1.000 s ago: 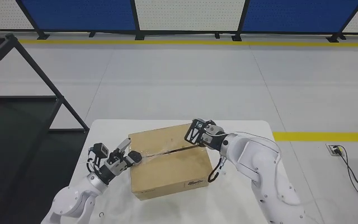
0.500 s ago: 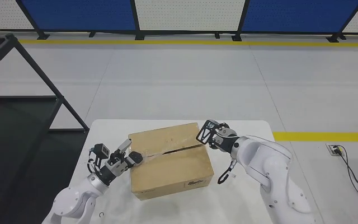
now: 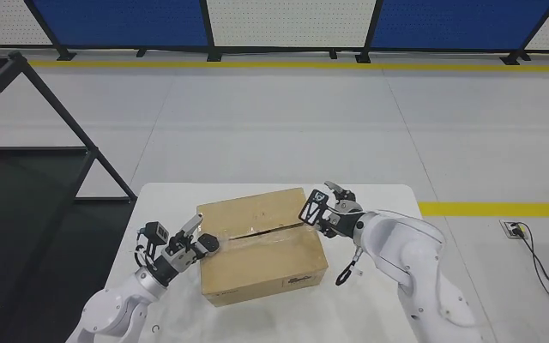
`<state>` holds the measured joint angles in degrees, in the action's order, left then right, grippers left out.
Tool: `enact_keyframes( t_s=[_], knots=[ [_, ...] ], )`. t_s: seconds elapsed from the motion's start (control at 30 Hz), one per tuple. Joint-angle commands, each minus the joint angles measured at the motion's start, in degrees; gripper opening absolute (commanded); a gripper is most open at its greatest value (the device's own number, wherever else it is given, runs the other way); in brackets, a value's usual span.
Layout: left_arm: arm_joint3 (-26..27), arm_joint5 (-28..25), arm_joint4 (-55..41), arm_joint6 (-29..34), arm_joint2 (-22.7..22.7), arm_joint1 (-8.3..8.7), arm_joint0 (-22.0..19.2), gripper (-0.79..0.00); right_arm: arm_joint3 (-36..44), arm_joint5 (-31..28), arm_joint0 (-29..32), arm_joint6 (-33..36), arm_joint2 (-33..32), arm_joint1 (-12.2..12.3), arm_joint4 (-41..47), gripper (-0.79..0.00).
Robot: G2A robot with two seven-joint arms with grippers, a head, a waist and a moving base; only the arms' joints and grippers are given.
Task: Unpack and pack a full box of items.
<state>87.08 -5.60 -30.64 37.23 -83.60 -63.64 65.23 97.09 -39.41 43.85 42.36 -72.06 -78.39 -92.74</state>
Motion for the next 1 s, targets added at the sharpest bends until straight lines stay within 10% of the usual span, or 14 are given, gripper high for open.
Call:
enact_keyframes(
  t_s=[0.0, 0.13, 0.17, 0.97],
  knots=[
    [0.1, -0.1, -0.1, 0.0, -0.1, 0.00, 0.1, 0.000, 0.4, 1.5, 0.1, -0.7, 0.1, 0.0, -0.1, -0.123],
    [0.2, -0.6, -0.4, -0.3, -0.6, 0.01, 0.3, 0.000, 0.6, 2.7, 0.0, -1.8, 0.5, 0.1, -0.6, -0.733],
    [0.3, -0.8, -0.5, -0.4, -0.9, 0.01, 0.4, 0.000, 0.7, 2.7, 0.0, -2.0, 0.7, 0.1, -0.8, -0.785],
    [4.8, -4.5, -7.4, -0.3, -6.1, 0.09, 2.5, 0.000, 5.0, 11.1, -9.4, -6.6, 12.8, -2.1, 3.0, -0.785]
  ],
)
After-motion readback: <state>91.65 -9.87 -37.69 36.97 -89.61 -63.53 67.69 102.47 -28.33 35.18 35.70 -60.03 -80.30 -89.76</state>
